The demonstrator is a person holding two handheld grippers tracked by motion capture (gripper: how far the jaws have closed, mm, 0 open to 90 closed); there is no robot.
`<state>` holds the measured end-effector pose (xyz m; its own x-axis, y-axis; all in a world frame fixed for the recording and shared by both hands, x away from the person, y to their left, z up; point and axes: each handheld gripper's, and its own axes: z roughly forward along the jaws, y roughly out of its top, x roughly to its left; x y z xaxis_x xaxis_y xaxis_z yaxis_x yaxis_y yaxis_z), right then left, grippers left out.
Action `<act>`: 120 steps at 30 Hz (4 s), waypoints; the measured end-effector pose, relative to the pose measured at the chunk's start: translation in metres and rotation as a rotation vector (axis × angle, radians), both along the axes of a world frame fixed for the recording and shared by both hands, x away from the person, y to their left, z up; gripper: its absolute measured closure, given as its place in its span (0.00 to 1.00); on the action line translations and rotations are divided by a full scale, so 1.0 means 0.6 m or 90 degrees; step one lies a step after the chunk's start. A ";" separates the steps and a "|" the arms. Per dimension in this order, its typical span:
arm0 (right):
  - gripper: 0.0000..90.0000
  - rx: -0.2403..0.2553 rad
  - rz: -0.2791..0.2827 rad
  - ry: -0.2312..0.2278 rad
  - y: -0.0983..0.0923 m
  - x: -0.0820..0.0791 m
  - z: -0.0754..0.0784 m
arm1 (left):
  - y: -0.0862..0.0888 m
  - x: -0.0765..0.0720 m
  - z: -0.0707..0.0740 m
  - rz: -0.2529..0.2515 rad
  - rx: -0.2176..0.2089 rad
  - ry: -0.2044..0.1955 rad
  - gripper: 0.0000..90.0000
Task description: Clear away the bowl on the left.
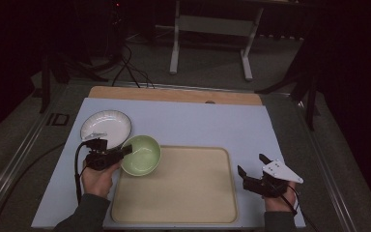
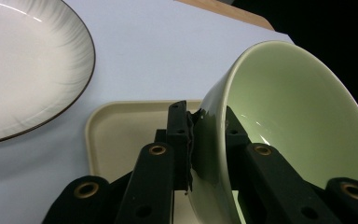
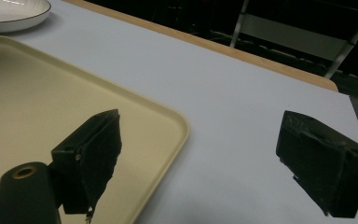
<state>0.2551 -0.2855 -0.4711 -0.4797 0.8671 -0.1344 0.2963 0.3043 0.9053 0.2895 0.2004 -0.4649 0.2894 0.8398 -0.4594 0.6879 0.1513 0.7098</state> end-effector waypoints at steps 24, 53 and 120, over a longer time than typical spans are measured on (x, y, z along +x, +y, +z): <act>0.15 -0.002 0.001 -0.003 -0.001 0.001 0.001 | -0.033 -0.004 0.001 -0.032 -0.004 -0.003 0.89; 0.15 -0.003 0.003 -0.002 0.000 0.001 0.001 | -0.071 -0.004 -0.014 -0.055 0.006 0.005 0.89; 0.15 -0.011 0.007 -0.005 0.003 0.001 0.001 | -0.152 0.003 -0.069 -0.110 0.073 0.041 0.88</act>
<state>0.2559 -0.2837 -0.4704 -0.4888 0.8588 -0.1531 0.2860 0.3236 0.9019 0.2910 0.1093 -0.5061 0.4071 0.8279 -0.3858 0.7411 -0.0526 0.6693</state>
